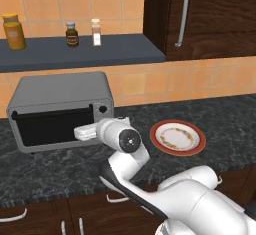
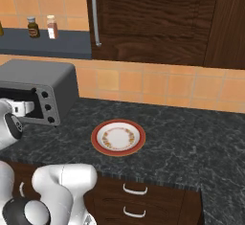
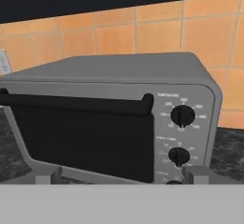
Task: Pick up the kebab skewer and baguette bread, and place them inside the toaster oven. Close the toaster oven door and start by setting the timer.
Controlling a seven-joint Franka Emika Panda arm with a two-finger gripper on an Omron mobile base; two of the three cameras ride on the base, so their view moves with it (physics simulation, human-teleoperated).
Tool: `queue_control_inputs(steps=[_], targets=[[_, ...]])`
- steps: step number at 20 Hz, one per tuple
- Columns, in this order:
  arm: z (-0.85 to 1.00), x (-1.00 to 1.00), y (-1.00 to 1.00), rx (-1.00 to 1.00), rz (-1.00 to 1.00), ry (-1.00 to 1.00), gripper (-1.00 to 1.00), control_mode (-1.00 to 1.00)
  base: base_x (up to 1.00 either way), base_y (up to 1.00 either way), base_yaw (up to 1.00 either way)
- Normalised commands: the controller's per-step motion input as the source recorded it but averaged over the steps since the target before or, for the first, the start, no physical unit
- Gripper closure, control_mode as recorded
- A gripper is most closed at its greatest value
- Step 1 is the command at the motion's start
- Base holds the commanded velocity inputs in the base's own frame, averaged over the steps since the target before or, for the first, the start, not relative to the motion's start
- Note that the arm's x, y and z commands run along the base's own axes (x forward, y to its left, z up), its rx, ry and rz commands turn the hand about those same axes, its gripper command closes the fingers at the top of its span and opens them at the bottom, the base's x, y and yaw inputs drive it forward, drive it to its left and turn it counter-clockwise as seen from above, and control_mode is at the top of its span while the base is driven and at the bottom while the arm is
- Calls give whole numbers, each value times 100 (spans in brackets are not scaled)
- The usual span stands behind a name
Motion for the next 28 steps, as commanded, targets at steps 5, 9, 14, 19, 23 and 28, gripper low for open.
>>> queue_control_inputs(steps=[5,9,14,19,23,28], targets=[[-29,0,-25,4,-1,0,-100,-100,0,0,0],[-26,0,-25,4,-5,0,-100,-100,0,0,0],[-20,0,-5,0,-3,0,-100,-100,0,0,0],[-17,0,0,0,-5,0,-100,-100,0,0,0],[0,11,0,0,-4,0,-100,-100,0,0,0],[0,31,0,0,-6,0,-100,-100,0,0,0]])
